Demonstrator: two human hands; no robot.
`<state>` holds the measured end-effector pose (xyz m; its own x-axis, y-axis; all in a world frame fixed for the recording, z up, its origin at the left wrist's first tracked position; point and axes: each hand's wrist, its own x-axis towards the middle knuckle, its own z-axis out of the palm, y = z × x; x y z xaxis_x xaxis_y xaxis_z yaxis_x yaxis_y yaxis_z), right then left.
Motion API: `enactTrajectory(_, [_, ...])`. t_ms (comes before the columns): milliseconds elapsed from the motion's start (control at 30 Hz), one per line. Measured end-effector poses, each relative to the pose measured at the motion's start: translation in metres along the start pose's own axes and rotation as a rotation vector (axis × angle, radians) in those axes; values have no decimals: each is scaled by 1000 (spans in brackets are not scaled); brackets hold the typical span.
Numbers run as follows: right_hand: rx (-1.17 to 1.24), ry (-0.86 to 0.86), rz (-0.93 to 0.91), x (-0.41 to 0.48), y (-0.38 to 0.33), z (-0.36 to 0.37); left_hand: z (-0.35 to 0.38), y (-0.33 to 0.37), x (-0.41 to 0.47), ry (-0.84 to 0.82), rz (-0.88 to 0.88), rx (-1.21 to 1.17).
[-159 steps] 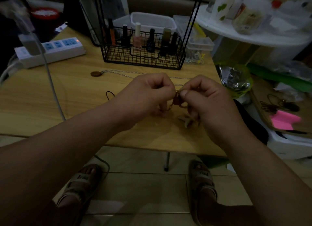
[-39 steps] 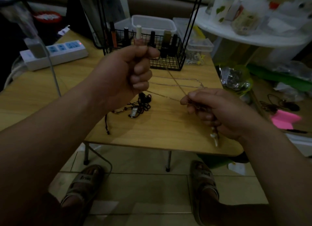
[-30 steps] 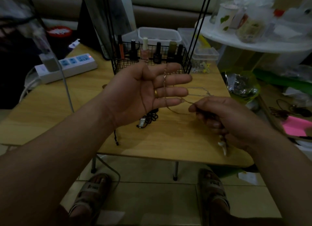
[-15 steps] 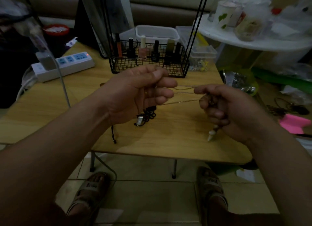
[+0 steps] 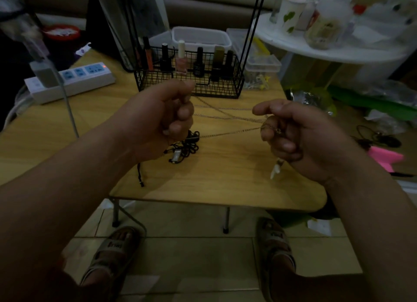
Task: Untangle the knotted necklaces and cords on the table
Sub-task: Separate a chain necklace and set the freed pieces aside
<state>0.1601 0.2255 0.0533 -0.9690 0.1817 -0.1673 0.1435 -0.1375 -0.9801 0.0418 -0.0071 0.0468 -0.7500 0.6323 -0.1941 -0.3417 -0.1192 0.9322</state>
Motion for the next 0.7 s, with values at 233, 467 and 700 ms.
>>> enactTrajectory(233, [-123, -90, -71, -1, -1, 10, 23, -21, -5, -53, 164, 693])
enactTrajectory(467, [-208, -10, 1, 7, -2, 16, 37, -30, 2, -237, 114, 529])
enactTrajectory(700, [-90, -33, 131, 8, -5, 9, 34, -25, 0, -169, 111, 543])
